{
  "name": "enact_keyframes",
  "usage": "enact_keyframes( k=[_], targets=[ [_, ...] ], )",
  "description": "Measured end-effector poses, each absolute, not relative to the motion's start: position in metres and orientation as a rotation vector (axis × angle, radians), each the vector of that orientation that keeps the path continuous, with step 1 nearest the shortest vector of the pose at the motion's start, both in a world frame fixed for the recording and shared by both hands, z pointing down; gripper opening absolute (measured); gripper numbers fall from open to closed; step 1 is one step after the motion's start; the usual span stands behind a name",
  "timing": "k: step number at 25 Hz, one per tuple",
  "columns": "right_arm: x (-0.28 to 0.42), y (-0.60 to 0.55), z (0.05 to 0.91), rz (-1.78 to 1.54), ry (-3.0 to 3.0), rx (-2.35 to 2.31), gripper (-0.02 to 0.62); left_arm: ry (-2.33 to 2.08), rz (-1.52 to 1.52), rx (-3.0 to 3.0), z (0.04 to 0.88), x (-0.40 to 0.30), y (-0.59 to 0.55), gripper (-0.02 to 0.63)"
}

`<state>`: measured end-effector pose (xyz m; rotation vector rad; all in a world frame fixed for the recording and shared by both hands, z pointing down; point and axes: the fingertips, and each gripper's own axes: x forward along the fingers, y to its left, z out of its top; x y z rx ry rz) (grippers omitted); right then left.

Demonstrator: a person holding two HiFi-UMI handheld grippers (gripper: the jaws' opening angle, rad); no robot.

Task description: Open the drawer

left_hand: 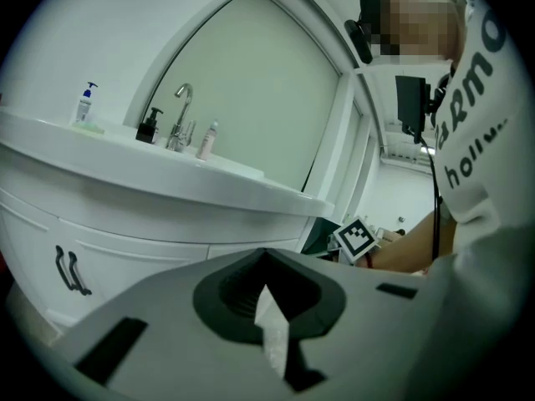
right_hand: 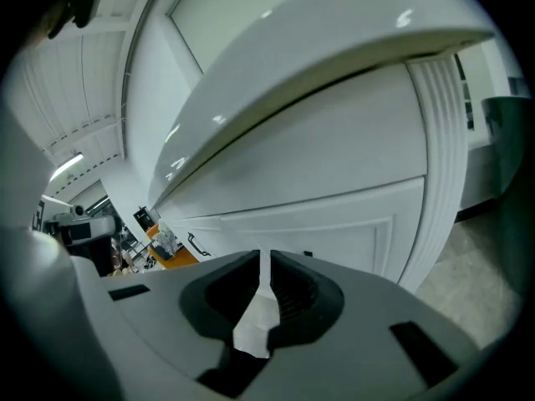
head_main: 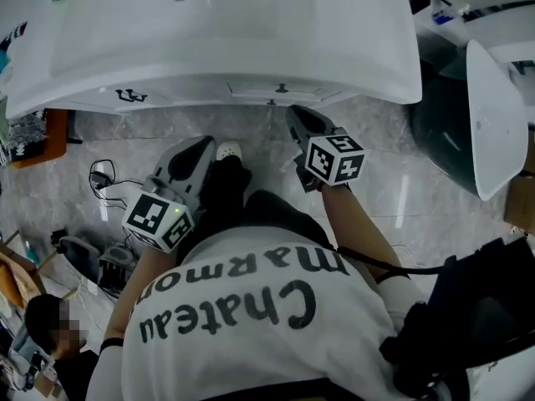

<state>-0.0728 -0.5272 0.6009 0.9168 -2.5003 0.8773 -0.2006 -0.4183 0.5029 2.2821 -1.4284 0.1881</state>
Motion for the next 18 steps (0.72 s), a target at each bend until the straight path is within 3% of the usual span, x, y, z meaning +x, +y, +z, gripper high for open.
enact_keyframes(
  k=[3,8,18],
  targets=[
    [-0.080,-0.536,0.626,0.888,-2.465,0.917,0.109,-1.444,0.202,2.249,0.513,-0.212,-0.417,0.008],
    [-0.085,-0.553,0.662,0.900,-2.378,0.985,0.111,-1.471,0.238,2.209,0.522,-0.230,-0.410,0.008],
    [-0.093,-0.577,0.700,0.855,-2.233,1.055,0.189,-1.509,0.253,2.144,0.538,-0.250,-0.402,0.008]
  ],
)
